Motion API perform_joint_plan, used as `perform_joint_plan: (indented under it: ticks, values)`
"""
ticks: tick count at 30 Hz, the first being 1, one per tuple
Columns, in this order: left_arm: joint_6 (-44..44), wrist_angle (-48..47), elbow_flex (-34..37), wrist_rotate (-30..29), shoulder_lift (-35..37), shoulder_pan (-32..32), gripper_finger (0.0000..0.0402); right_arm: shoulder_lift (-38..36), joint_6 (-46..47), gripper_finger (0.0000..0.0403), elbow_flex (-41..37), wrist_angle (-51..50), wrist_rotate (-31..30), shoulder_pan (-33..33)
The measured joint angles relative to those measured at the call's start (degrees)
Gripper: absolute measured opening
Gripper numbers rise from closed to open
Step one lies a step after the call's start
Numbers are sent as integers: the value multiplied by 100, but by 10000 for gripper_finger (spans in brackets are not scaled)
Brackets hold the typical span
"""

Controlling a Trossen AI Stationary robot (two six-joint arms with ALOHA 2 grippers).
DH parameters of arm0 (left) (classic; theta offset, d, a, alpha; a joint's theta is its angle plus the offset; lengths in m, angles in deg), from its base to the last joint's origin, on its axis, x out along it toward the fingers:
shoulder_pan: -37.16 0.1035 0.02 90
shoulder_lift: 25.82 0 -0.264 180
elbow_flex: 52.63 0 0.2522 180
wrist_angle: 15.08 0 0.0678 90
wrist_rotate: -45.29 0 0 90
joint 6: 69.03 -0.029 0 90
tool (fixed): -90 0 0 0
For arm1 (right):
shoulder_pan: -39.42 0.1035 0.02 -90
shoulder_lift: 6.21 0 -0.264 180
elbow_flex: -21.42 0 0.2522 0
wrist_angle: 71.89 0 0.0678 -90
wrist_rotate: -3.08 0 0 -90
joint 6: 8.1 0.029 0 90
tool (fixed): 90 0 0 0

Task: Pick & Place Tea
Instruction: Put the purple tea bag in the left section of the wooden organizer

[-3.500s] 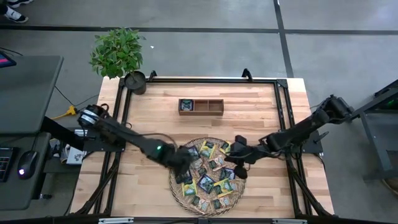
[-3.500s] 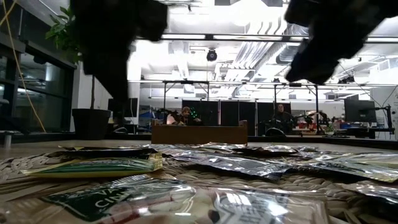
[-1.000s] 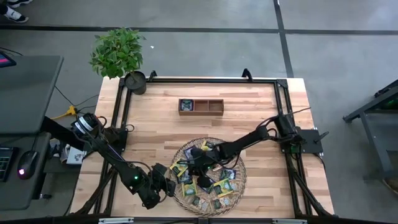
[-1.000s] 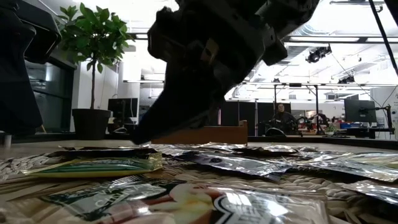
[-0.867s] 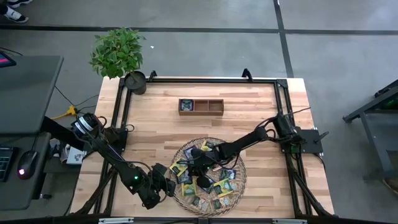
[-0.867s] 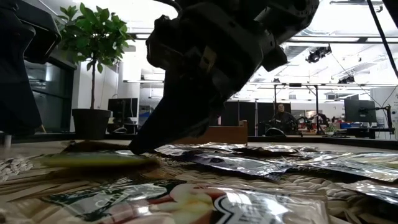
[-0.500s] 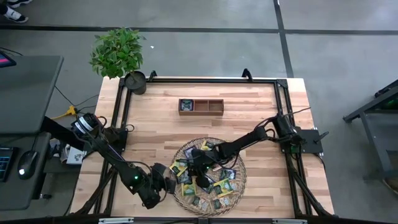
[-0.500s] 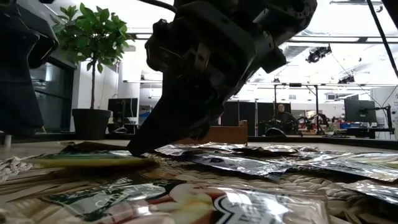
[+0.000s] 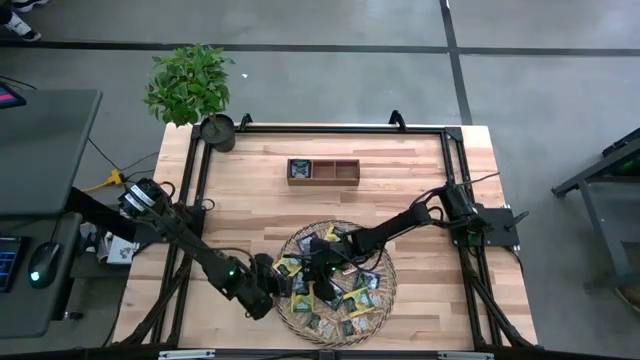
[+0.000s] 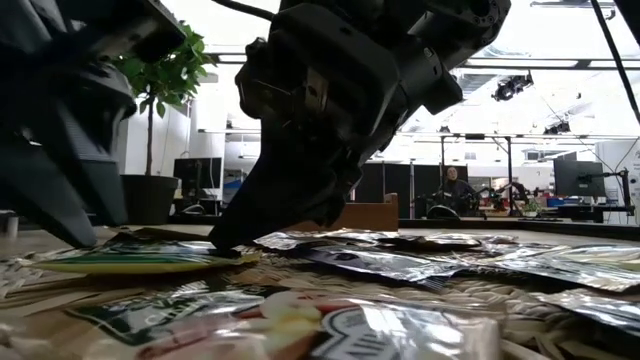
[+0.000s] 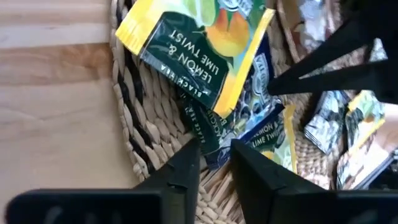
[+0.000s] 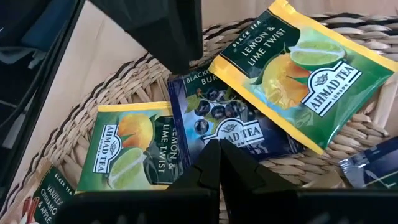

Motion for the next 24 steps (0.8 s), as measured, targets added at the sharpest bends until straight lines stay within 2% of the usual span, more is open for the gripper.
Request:
perform_joint_plan:
  ticks: [11, 24]
  values:
    - [46, 37, -4, 377, 7, 211, 198, 0, 103, 0, -2, -21, -14, -1]
    - [-30, 212, -15, 449, -93, 537, 209, 11, 104, 0, -20, 144, -43, -7]
